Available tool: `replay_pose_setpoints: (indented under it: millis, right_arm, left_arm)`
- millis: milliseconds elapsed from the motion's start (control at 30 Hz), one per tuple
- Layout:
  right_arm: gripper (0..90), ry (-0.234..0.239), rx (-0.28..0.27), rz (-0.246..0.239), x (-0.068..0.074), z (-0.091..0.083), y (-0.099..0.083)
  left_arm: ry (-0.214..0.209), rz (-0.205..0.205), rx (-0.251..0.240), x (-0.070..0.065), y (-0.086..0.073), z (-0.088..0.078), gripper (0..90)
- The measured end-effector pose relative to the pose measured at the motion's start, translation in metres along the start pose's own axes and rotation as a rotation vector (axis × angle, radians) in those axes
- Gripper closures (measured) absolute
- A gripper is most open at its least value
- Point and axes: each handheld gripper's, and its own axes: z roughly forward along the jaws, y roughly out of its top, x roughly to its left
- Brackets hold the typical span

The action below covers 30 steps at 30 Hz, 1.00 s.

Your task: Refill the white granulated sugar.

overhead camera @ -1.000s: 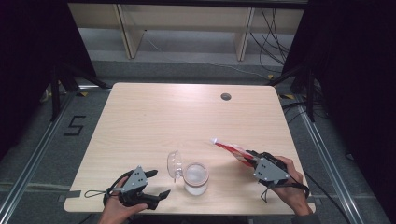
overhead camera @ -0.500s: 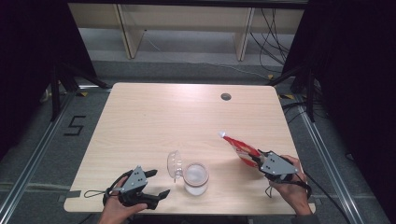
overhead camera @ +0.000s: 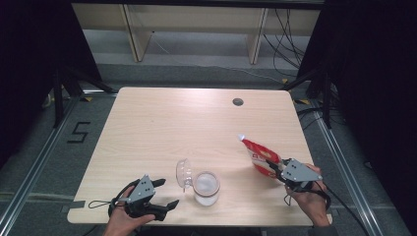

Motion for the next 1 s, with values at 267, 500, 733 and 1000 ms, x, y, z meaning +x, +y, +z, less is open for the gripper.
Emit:
replay_pose_setpoints:
  millis: [267, 500, 733, 1000]
  right_arm:
    - [79.5, -0.019, -0.014, 0.096, -0.008, -0.003, -0.009]
    - [78.9, -0.041, -0.008, 0.151, -0.012, -0.005, -0.016]
    - [78.2, -0.050, -0.010, 0.168, -0.013, -0.008, -0.019]
    - [76.8, -0.070, -0.003, 0.210, -0.012, -0.011, -0.022]
  left_arm:
    - [-0.001, -0.001, 0.000, 0.000, 0.000, 0.000, 17.5]
    - [-0.001, 0.014, 0.000, 0.001, 0.000, 0.000, 17.5]
    - [-0.001, -0.001, 0.001, 0.000, 0.000, 0.000, 17.5]
    - [-0.001, -0.003, -0.001, 0.000, 0.000, 0.000, 17.5]
